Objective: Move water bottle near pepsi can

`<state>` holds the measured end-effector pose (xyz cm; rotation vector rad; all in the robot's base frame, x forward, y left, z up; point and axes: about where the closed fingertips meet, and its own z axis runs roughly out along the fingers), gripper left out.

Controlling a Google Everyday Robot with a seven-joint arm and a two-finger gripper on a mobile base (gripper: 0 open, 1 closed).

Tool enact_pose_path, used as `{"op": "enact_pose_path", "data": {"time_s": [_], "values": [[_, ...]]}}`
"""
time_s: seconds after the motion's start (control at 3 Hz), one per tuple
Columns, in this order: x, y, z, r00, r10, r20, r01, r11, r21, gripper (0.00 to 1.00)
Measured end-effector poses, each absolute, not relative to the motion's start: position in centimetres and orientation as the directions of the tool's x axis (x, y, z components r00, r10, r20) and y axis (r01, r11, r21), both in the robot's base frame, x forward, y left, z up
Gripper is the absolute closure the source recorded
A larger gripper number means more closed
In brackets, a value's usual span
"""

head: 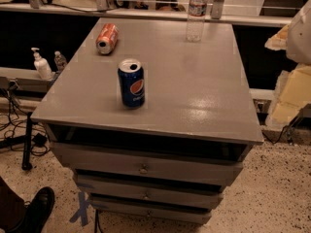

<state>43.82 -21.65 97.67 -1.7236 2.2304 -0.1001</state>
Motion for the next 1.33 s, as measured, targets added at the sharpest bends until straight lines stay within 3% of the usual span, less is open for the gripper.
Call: {"op": "enact_pose_path", "data": {"time_s": [0.67, 1.33], "values": [[46.5, -21.8, 96.1, -0.268, -0.914, -0.305, -0.904, 0.349, -0.249, 0.0], [58.4, -21.0, 93.6, -0.27, -0.777, -0.568, -0.815, 0.499, -0.295, 0.0]]}}
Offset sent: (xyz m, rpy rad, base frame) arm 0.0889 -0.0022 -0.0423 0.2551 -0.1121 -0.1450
